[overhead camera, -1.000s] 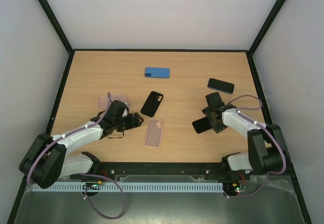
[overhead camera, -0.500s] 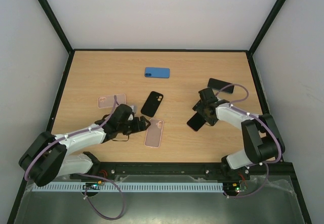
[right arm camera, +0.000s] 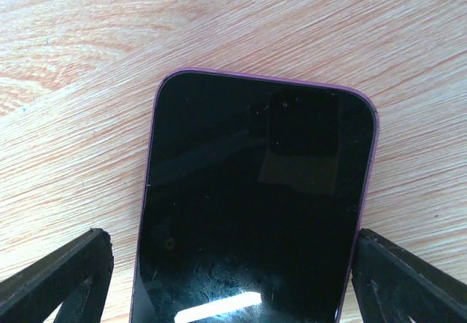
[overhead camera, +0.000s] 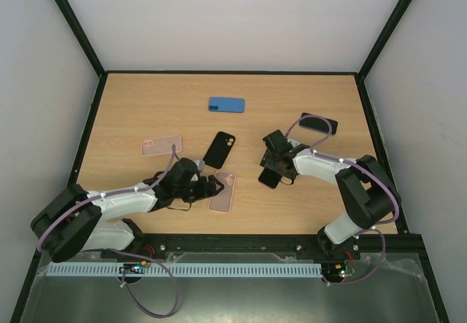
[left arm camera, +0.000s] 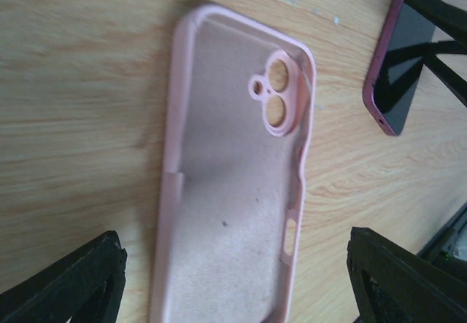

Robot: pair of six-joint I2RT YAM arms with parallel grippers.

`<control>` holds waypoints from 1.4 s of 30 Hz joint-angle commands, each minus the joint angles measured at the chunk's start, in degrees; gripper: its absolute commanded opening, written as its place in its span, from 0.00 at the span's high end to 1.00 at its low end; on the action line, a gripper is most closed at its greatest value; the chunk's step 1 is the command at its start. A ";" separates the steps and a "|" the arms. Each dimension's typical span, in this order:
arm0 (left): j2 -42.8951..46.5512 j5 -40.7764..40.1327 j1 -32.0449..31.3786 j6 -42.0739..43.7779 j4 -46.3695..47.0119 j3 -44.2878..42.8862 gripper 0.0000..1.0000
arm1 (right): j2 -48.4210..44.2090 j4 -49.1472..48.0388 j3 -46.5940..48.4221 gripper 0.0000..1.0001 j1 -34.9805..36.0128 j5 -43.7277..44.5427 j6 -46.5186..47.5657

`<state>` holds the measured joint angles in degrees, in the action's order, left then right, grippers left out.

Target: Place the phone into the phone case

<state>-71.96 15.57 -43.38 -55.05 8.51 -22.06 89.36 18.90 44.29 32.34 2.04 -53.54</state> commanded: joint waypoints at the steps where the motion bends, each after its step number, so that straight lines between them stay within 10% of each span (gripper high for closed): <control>1: -1.90 0.28 -3.04 -3.57 4.16 0.96 0.17 | 1.82 3.59 0.54 0.14 2.01 3.92 -0.19; 20: -0.82 -5.87 -10.71 -10.02 9.46 1.23 0.15 | 10.22 3.40 1.84 0.20 3.69 9.74 0.98; 42: 12.73 0.94 6.81 -4.01 0.39 5.84 0.19 | -10.43 -5.29 -10.80 0.34 3.69 -7.25 14.86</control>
<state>-60.23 13.02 -39.18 -60.73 9.08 -17.54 83.59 11.51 36.10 35.86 2.59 -40.69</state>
